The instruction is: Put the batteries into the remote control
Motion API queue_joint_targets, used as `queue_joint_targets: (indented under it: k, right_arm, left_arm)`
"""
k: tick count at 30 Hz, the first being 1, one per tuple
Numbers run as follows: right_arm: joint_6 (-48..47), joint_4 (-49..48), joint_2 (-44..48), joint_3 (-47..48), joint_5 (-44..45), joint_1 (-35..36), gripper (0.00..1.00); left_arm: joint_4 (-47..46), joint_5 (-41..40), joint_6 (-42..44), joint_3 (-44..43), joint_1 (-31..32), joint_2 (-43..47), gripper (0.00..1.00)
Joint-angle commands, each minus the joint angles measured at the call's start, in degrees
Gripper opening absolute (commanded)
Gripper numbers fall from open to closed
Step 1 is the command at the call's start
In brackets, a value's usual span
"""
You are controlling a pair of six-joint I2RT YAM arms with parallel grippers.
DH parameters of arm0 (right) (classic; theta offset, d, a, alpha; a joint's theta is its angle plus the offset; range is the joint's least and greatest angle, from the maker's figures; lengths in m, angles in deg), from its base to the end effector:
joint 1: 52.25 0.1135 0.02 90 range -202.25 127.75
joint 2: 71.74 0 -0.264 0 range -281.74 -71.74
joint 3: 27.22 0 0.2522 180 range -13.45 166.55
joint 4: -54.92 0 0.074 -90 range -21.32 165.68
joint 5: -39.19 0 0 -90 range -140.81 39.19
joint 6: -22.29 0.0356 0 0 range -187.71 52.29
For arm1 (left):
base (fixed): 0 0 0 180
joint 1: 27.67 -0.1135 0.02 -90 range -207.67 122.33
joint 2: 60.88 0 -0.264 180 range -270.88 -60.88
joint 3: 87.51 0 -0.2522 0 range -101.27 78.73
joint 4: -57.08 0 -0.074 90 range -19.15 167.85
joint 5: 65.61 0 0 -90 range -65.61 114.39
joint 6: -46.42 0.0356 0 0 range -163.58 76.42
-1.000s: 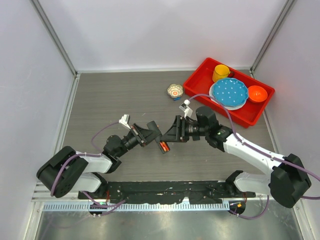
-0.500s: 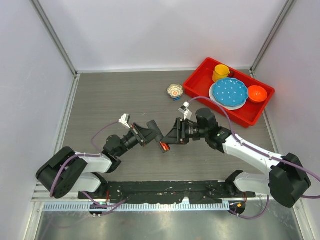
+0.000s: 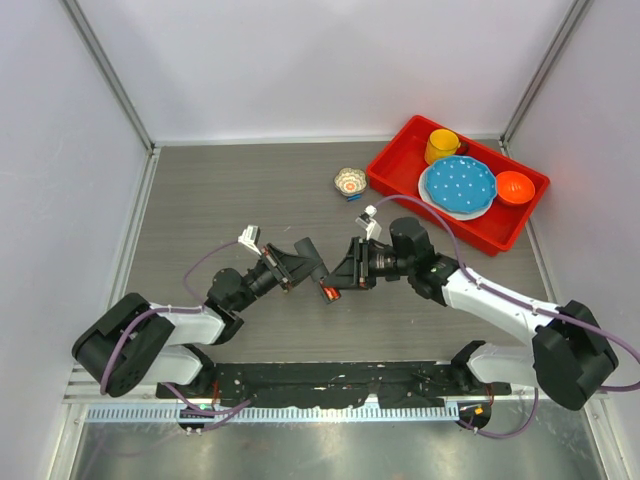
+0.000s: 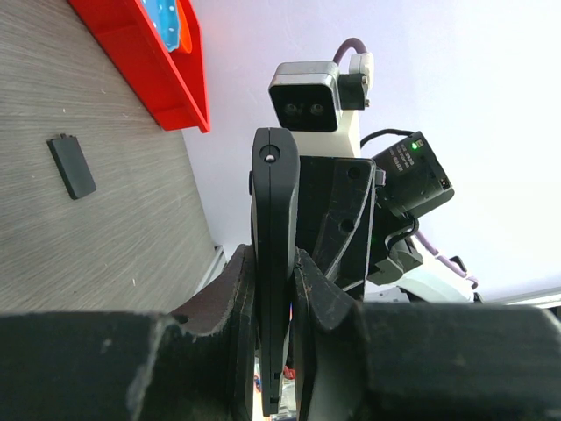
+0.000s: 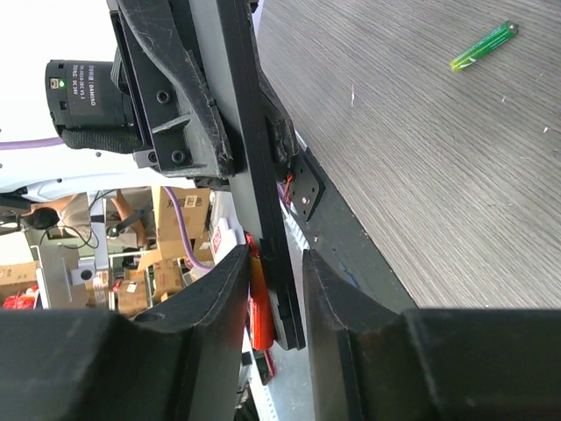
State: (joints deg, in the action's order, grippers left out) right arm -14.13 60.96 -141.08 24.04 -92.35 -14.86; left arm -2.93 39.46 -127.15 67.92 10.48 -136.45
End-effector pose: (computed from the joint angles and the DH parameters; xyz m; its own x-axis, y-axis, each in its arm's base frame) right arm 0.1910 0.1757 0.2411 -0.9455 0.0355 -0.3238 -0.2941 0.3345 0.8953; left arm 0.1673 -0.1432 0.1901 -0.7796 -0.6078 -0.1511 0.2118 -0.0289 -0.9769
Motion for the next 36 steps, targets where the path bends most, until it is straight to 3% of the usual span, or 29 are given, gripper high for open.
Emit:
queue_joint_targets:
  k: [1, 6, 13, 17, 36]
  right_arm:
    - [0.65, -3.08, -0.71, 0.03, -0.47, -0.03, 0.35]
    - [1.52, -4.14, -1.5, 0.12, -1.08, -0.12, 0.36]
    - [2.23, -5.19, -0.62, 0.3, -3.19, -0.03, 0.54]
    - [2.58, -5.28, 0.26, 0.03, -4.16, 0.05, 0.59]
    - [3.63, -9.41, 4.04, -4.71, -5.83, -0.38, 0.53]
  left_arm:
    - [-14.81, 1.01, -0.19, -1.67, 0.17, 0.86, 0.0]
    - [-14.82, 1.01, -0.1, -1.5, 0.08, 0.78, 0.0]
    - [-14.82, 0.49, 0.25, -1.14, 0.17, -0.01, 0.0]
    - [-14.82, 0.31, 0.42, -1.14, 0.17, -0.19, 0.0]
    - [-14.82, -0.3, 0.07, -1.14, 0.17, 0.42, 0.0]
